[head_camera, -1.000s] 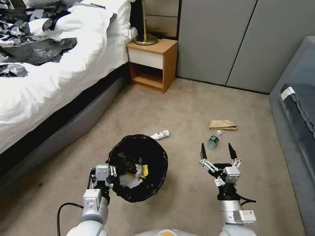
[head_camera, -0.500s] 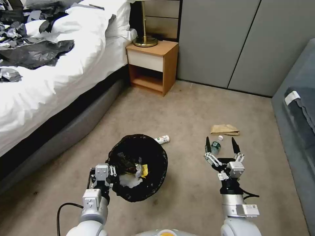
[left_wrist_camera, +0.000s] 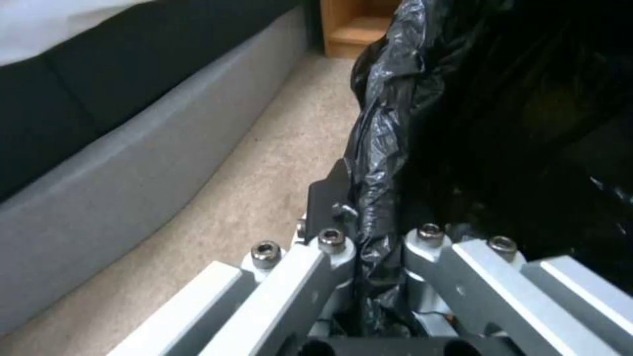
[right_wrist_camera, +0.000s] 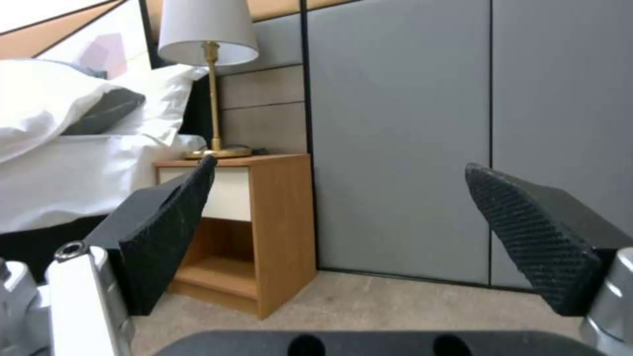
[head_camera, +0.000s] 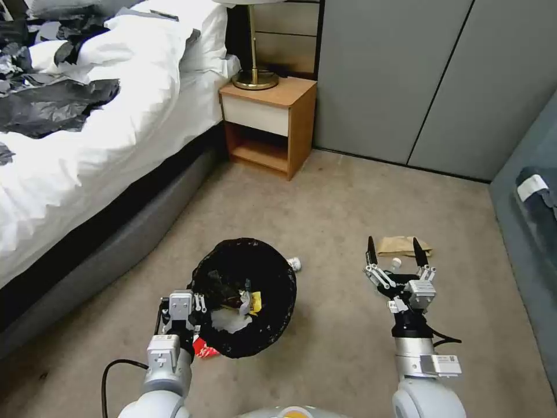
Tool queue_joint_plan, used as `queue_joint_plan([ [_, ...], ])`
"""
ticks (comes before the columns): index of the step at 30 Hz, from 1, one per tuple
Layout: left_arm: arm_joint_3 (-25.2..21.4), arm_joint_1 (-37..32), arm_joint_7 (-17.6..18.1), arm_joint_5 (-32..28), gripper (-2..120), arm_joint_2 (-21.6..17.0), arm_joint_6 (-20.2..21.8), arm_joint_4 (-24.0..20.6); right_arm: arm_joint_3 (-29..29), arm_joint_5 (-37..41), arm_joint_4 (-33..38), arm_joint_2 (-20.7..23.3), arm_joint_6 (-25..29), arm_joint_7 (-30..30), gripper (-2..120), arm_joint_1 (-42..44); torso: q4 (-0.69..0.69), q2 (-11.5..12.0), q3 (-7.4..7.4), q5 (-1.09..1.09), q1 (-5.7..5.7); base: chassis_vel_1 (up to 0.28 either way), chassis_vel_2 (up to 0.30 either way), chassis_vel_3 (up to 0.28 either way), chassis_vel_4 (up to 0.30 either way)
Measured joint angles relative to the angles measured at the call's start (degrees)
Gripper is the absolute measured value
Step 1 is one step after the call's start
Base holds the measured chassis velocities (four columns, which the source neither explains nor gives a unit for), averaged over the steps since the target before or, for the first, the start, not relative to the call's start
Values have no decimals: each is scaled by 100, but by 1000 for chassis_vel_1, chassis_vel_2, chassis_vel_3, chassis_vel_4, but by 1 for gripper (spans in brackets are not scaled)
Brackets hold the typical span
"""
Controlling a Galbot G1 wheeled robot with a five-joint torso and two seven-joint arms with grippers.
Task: Pick up the trash bin, then pick up the garbage from the floor and place it into the trash bin.
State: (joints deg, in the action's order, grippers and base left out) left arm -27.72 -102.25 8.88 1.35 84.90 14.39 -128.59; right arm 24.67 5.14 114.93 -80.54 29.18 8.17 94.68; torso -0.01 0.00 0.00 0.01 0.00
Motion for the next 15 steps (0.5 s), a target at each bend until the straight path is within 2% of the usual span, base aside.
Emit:
queue_joint_plan([
  [15,9,-2,2,14,1,10,-15,7,66,17,20,4,-59,-3,92,-98,0,0,0,-1,0,-129,137,132,-132],
])
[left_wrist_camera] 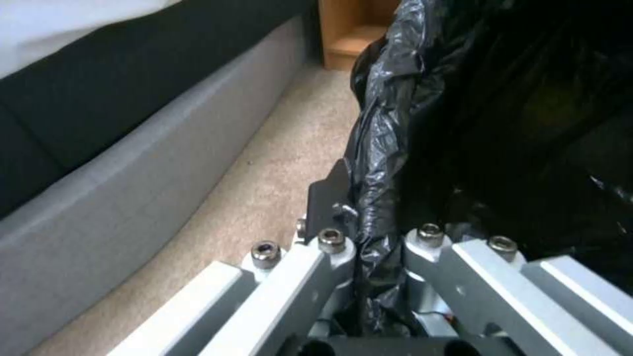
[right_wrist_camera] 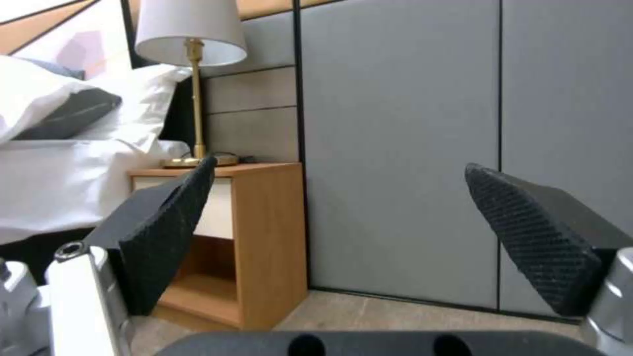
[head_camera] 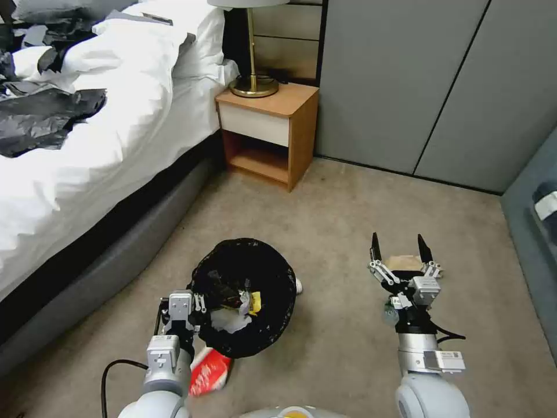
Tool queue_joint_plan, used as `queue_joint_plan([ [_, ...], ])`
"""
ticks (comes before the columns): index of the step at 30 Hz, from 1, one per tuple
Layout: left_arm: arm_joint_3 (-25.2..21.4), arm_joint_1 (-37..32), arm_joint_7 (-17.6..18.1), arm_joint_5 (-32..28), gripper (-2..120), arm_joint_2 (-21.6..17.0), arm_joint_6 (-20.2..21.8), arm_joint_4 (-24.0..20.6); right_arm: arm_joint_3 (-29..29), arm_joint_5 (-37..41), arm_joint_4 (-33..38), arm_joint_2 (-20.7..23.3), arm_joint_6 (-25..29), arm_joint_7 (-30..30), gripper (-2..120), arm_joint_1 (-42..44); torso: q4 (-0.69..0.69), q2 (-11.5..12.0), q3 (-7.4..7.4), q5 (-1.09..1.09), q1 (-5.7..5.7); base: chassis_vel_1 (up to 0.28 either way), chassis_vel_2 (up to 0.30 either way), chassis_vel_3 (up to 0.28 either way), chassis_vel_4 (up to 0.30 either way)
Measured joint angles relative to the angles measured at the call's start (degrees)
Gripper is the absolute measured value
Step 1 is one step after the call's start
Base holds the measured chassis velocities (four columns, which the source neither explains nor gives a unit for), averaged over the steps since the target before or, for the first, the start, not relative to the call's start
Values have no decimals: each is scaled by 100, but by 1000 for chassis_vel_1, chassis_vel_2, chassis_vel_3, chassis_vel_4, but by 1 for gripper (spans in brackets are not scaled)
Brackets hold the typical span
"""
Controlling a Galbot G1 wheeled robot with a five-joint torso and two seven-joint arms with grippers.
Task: Pick up the trash bin, then pick up the garbage from the floor and place it into the trash bin.
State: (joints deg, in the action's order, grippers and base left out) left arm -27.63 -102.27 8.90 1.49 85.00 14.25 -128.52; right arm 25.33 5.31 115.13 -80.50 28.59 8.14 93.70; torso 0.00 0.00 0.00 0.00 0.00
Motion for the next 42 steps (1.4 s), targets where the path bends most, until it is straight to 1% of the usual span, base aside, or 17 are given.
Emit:
queue_joint_plan([
  [7,-2,-5,2,0,1,-2,-10,0,67,9,-2,14,-1,-1,94,-52,1,0,0,-1,0,-87,81,73,-82],
  [15,-5,2,6,-1,1,-4,-14,4,167,11,-42,18,4,-5,94,-150,0,0,0,0,0,-4,2,3,-7],
  [22,-7,2,6,-3,1,-7,-17,7,286,5,-78,45,39,4,99,-261,1,0,0,0,0,0,0,0,0],
  [26,-7,-2,6,-4,1,-9,-18,8,378,-78,-81,84,-100,118,100,-321,0,0,0,0,0,0,0,0,0],
  [29,-7,-7,6,-4,1,-14,-22,9,509,-184,-59,134,-568,263,100,-376,1,0,0,0,0,0,0,0,0],
  [30,-7,-7,6,-4,1,-14,-22,9,509,-184,-59,134,-568,263,100,-376,1,0,0,0,0,0,0,0,0],
  [33,-2,-23,4,-4,1,-19,-27,9,688,-235,-59,211,-1297,449,100,-481,1,0,0,0,0,0,0,0,0],
  [34,-2,-23,4,-4,1,-19,-27,9,688,-235,-59,211,-1297,449,100,-481,1,0,0,0,0,0,0,0,0],
  [35,-2,-25,4,-4,1,-20,-28,9,707,-227,-58,227,-1441,486,100,-496,0,0,0,0,0,0,0,0,0],
  [37,-1,-33,4,-4,1,-23,-30,8,771,-127,-32,275,-1947,557,100,-540,1,0,0,2,0,0,0,0,0],
  [38,-1,-33,4,-4,1,-23,-30,8,771,-127,-32,275,-1947,557,100,-540,1,0,0,2,0,0,0,0,0],
  [39,-1,-38,3,-5,1,-27,-32,2,841,3,-9,321,-2468,582,100,-582,0,0,0,-1,0,0,0,0,0],
  [40,-1,-40,2,-4,1,-28,-33,-2,871,59,-4,337,-2705,582,100,-593,0,0,0,0,0,0,0,0,0],
  [41,1,-41,1,-5,1,-32,-34,-14,931,217,-14,383,-3325,582,100,-623,1,0,0,0,0,0,0,0,0],
  [42,1,-41,1,-5,1,-32,-34,-14,931,217,-14,383,-3325,582,100,-623,1,0,0,0,0,0,0,0,0],
])
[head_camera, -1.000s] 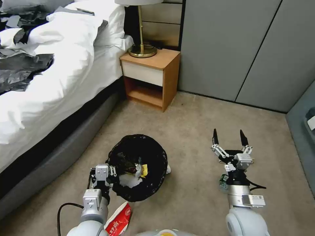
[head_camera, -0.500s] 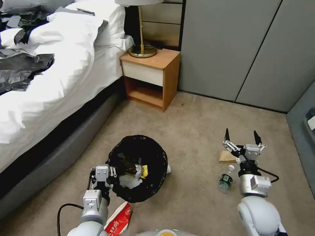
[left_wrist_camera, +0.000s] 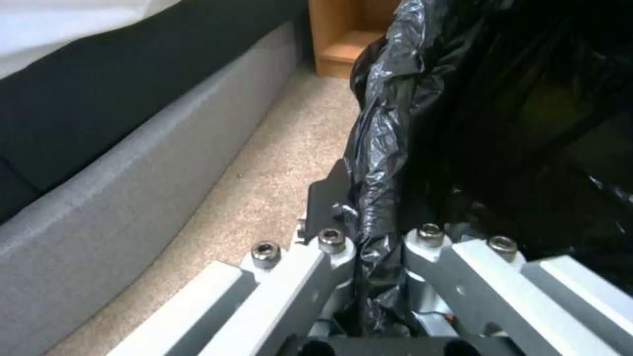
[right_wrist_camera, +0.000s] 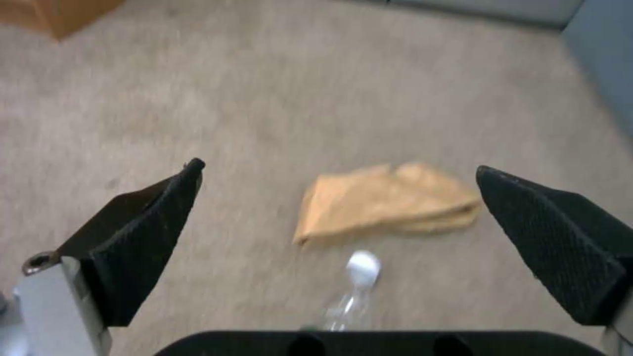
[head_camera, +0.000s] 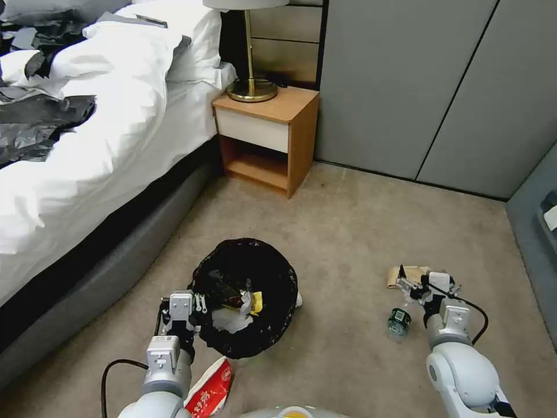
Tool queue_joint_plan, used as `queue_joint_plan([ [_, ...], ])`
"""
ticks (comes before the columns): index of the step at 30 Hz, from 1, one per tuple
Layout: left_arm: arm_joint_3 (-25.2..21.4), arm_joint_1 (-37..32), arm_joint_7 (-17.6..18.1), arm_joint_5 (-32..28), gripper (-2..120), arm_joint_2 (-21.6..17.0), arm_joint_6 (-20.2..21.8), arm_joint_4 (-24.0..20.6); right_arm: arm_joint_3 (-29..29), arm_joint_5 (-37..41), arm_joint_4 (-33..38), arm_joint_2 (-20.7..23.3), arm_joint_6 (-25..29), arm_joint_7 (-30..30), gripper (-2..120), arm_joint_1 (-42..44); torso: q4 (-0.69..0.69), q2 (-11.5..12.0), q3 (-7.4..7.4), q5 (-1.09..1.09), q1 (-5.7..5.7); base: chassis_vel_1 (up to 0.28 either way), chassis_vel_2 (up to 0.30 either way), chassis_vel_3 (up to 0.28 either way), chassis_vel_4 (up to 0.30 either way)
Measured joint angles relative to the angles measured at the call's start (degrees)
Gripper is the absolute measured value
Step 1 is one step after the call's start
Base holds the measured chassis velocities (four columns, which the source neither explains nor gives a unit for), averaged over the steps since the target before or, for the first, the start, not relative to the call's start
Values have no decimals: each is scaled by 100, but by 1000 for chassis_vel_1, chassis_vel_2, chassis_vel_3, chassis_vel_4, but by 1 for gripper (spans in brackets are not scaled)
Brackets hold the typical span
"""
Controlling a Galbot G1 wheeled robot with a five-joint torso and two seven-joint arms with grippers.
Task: Pick up the trash bin, then pick up the garbage from the floor and place it into the trash bin.
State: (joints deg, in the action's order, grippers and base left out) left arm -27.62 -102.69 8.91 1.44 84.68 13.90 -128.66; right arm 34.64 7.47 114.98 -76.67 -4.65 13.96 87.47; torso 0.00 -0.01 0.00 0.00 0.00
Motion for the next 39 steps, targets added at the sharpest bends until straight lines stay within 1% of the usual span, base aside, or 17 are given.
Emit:
queue_joint_plan([
  [1,4,0,-1,-1,1,-3,-2,-4,29,119,-77,34,-382,0,100,-31,0,0,0,0,0,0,0,0,0],
  [4,11,8,-5,-12,1,-11,-2,-4,23,370,-398,79,-843,1,100,-103,0,0,0,1,0,0,0,0,0],
  [5,11,8,-5,-12,1,-11,-2,-4,23,370,-398,79,-843,1,100,-103,0,0,0,1,0,0,0,0,0],
  [9,15,19,-9,-37,1,-38,-2,-8,-44,821,-914,172,-1277,-42,100,-275,0,0,0,1,0,0,0,0,0],
  [12,14,19,-9,-41,1,-43,-2,-9,-69,992,-1041,217,-1389,-75,100,-339,0,0,0,-1,0,0,0,0,0],
  [15,16,24,-11,-45,1,-45,-2,-14,-166,1488,-1399,309,-1701,-129,100,-511,0,0,0,0,0,0,0,0,0],
  [16,16,24,-11,-45,1,-45,-2,-14,-166,1488,-1399,309,-1701,-129,100,-511,0,0,0,0,0,0,0,0,0],
  [19,24,24,-10,-49,1,-37,-2,-15,-278,1790,-1776,354,-1891,-234,100,-688,0,1,0,0,0,0,0,0,0],
  [20,24,24,-10,-49,1,-37,-2,-15,-278,1790,-1776,354,-1891,-234,100,-688,0,1,0,0,0,0,0,0,0],
  [25,31,13,-7,-49,1,-30,-2,-25,-439,1857,-2207,350,-2083,-274,100,-932,0,1,0,-1,0,0,0,0,0],
  [30,34,-17,-5,-41,1,-28,-13,-52,-524,1757,-2670,319,-2109,-314,100,-1144,-1,1,0,0,0,0,0,0,0],
  [37,30,-44,-3,-32,1,-28,-25,-71,-535,1659,-3031,289,-2066,-370,100,-1304,0,1,0,0,0,0,0,0,0],
  [38,30,-46,0,-30,1,-28,-28,-71,-535,1651,-3062,287,-2059,-374,99,-1320,0,1,0,0,0,0,0,0,0],
  [39,30,-50,9,-28,1,-25,-35,-72,-534,1630,-3175,280,-2033,-386,93,-1381,0,1,0,0,0,0,0,0,0],
])
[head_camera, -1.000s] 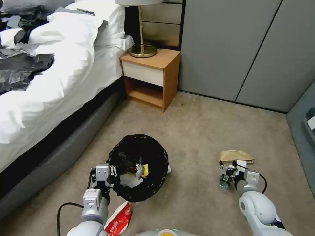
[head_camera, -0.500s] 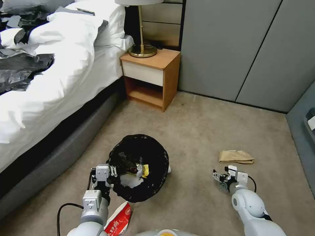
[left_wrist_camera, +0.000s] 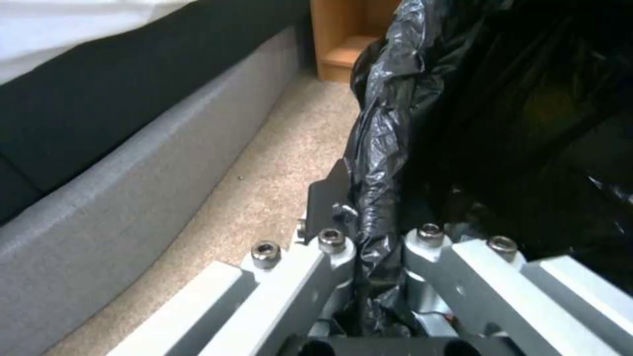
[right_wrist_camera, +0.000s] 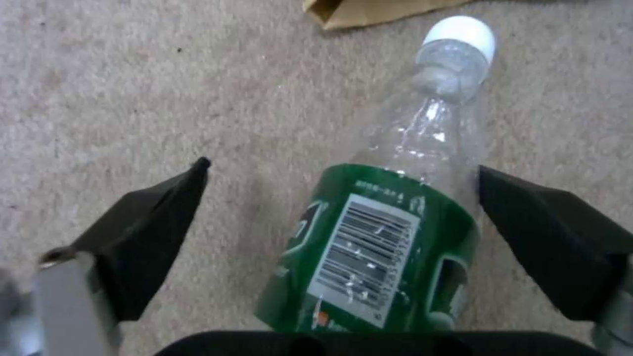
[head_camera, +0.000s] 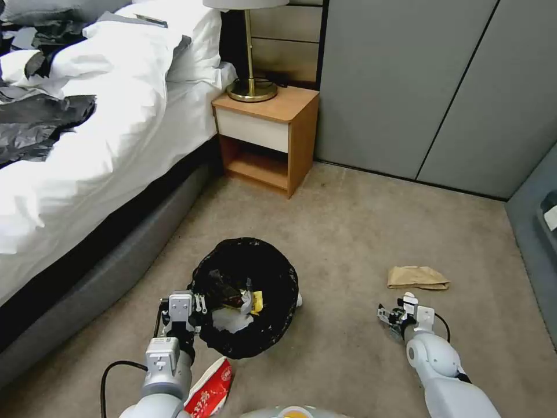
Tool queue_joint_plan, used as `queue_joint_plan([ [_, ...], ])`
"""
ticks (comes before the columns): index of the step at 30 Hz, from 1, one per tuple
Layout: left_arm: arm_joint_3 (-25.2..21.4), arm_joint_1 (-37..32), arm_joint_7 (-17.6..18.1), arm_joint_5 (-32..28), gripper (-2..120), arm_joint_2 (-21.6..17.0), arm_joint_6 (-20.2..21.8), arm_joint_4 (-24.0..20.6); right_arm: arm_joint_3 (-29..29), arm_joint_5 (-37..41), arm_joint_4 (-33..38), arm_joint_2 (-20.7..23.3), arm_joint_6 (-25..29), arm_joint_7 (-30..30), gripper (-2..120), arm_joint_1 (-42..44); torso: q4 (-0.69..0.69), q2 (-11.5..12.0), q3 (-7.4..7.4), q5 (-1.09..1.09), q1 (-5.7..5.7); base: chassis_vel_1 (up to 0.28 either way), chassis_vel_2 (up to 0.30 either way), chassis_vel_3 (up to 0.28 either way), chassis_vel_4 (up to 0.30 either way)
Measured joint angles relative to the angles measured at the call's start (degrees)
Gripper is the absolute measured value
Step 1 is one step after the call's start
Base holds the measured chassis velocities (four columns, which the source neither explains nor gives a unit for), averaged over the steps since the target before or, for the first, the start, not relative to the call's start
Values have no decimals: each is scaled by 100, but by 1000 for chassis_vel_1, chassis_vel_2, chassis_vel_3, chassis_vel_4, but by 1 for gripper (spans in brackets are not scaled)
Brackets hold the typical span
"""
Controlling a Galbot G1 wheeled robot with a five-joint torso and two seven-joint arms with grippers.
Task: Pick up the trash bin, then pick up the garbage from the floor and place it into the trash bin.
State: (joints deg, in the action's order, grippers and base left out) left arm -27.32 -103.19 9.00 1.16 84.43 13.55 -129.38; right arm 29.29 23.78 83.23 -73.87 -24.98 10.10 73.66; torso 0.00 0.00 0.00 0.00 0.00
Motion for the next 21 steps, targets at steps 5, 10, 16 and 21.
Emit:
queue_joint_plan([
  [5,9,-4,15,5,1,20,-7,0,3,-18,-404,-24,116,-32,78,-213,0,0,0,0,0,0,0,0,0],
  [10,14,6,22,6,1,38,-7,-2,6,-48,-807,-69,304,-130,59,-360,0,0,0,0,0,0,0,0,0],
  [16,26,50,28,9,1,45,6,30,-19,-123,-916,-116,460,-161,35,-386,-1,0,0,-1,0,0,0,0,0],
  [21,13,55,30,-6,1,34,9,47,-24,-185,-980,-120,573,-177,26,-386,0,0,-1,-1,0,0,0,0,0],
])
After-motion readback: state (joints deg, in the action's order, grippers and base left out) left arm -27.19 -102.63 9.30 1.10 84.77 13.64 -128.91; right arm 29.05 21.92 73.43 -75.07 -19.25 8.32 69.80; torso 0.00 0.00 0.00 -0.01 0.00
